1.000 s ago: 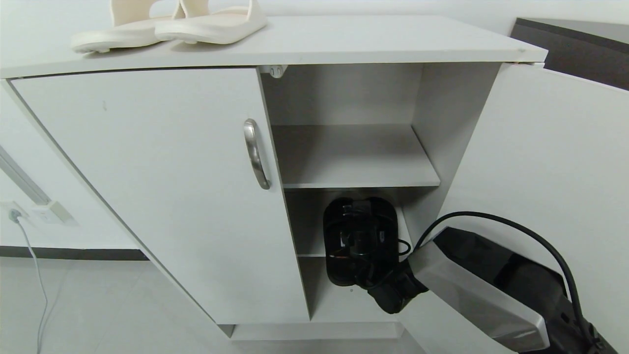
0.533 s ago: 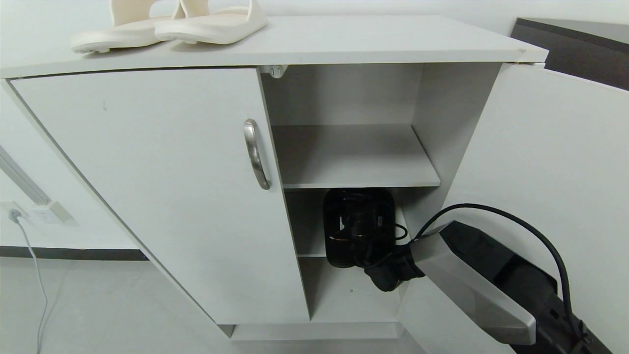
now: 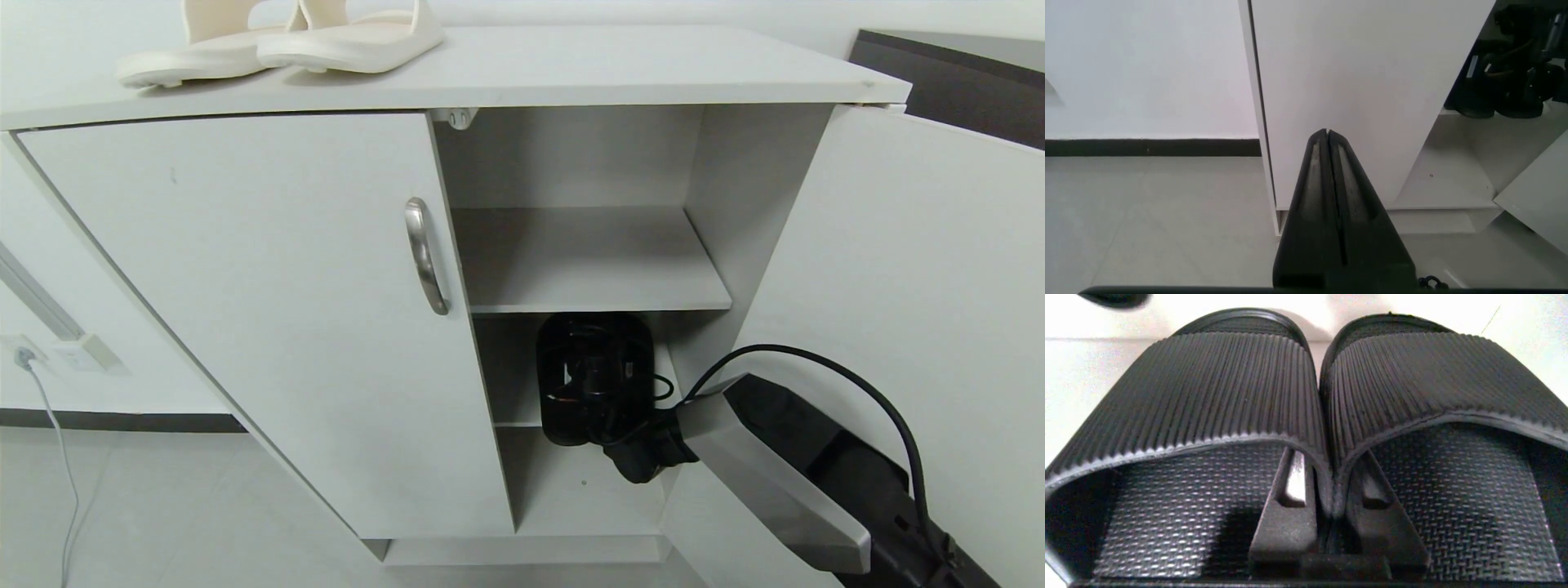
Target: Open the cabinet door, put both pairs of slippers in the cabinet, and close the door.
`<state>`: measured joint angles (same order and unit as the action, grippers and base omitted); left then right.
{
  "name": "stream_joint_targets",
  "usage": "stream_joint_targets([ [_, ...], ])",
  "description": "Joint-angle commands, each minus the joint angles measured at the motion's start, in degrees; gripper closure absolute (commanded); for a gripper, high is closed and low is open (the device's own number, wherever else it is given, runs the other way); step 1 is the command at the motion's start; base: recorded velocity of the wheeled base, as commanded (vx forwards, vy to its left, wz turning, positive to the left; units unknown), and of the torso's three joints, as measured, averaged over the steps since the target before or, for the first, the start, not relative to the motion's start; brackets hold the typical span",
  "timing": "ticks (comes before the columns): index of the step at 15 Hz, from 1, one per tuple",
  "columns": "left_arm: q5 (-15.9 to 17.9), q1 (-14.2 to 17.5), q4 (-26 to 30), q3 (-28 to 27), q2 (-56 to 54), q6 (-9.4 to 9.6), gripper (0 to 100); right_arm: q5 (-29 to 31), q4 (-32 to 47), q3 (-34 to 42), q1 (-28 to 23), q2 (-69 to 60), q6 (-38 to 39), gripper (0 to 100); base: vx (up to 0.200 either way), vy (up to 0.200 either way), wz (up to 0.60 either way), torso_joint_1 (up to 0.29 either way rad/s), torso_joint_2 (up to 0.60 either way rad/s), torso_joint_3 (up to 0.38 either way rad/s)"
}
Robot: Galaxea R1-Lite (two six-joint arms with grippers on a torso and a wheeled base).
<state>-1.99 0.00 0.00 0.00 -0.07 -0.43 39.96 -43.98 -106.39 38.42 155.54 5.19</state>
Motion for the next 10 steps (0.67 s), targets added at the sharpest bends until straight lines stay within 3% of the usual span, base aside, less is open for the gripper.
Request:
stream_joint_targets([
  [1,-0.03,0.00,0.00,0.00,0.07,-0.01,100,0.03,-0.05,-0.05,-0.19,0.64,-0.01,100,0.000,0.000,0.00,0.000,0.00,0.000],
  [3,-0.03,0.00,0.00,0.00,0.07,-0.01,100,0.03,-0.05,-0.14,-0.28,0.91,0.08,100,0.000,0.000,0.00,0.000,0.00,0.000],
  [4,-0.03,0.00,0.00,0.00,0.07,-0.01,100,0.03,-0.05,-0.14,-0.28,0.99,0.08,0,0.000,0.000,0.00,0.000,0.00,0.000],
  [10,-0.03,0.00,0.00,0.00,0.07,-0.01,100,0.12,-0.75,2.59,0.69,-0.76,-0.01,0,0.000,0.000,0.00,0.000,0.00,0.000],
])
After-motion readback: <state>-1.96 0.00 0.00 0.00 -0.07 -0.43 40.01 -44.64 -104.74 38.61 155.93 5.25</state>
